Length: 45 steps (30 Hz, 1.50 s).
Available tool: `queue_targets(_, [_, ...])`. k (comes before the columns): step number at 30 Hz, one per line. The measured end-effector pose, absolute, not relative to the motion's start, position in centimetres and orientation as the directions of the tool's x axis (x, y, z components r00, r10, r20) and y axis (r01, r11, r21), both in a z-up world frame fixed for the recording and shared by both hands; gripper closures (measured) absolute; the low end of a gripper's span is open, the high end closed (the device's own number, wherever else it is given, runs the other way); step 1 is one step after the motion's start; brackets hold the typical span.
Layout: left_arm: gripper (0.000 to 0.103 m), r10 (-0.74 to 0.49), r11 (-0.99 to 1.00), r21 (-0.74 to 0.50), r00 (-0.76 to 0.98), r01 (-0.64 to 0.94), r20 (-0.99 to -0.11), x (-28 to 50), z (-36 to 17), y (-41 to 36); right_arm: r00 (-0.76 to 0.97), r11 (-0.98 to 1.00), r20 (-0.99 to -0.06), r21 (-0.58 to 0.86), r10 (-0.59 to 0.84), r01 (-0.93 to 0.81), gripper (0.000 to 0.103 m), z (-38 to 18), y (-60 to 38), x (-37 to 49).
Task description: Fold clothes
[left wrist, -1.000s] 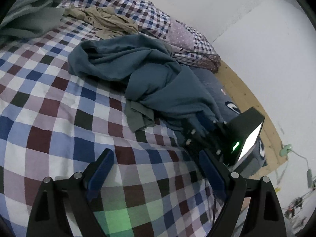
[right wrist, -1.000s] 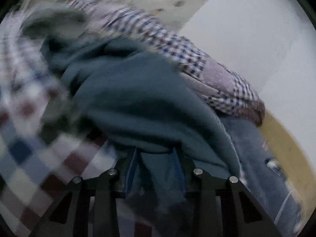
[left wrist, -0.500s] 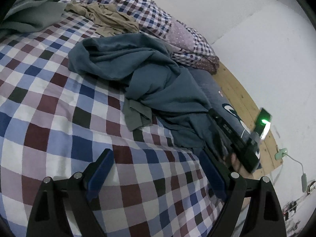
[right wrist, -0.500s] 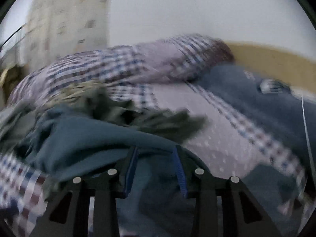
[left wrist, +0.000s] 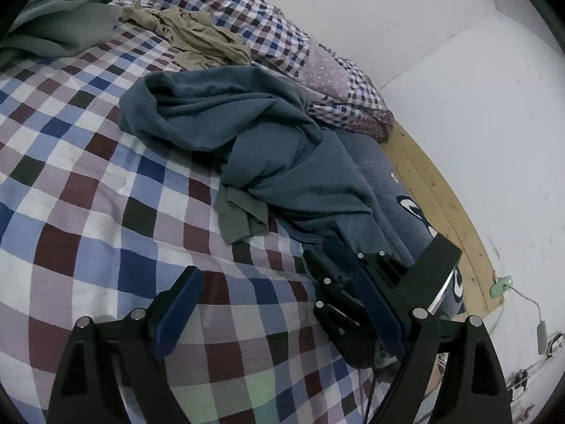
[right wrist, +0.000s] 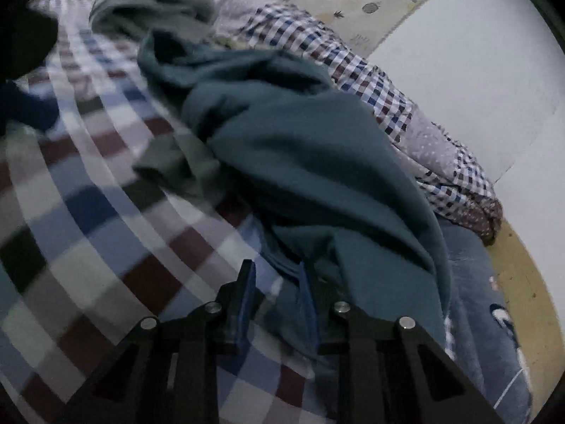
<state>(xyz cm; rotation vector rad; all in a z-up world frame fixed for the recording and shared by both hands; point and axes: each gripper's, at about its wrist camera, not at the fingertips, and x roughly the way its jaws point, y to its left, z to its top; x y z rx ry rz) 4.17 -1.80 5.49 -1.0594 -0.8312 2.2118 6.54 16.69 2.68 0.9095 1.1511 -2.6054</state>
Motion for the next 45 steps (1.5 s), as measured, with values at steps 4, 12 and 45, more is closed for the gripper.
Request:
queue_targets(4, [0.012,0.701,-0.644,-0.738,-0.54,-0.199,-0.466,4.0,5.4,-2.0,-0.812,-0.661,-0.569,-0.66,0.131,0.356,0.077,1.8,16.6,5.8])
queue_targets(12, [0.012,0.73,-0.601,-0.775,-0.529,-0.195,-0.433,3.9,5.3,-2.8,-0.799,-0.618,-0.572,-0.699,0.183,0.36,0.076,0.3,16.4,3.6])
queue_targets(45, [0.012,0.83,-0.383,-0.917,-0.478,-0.112,-0.288,2.6,4.4,-3.3,-0.809,-0.842,-0.541,-0.306,-0.231,0.445,0.102,11.3,14.7,15.8])
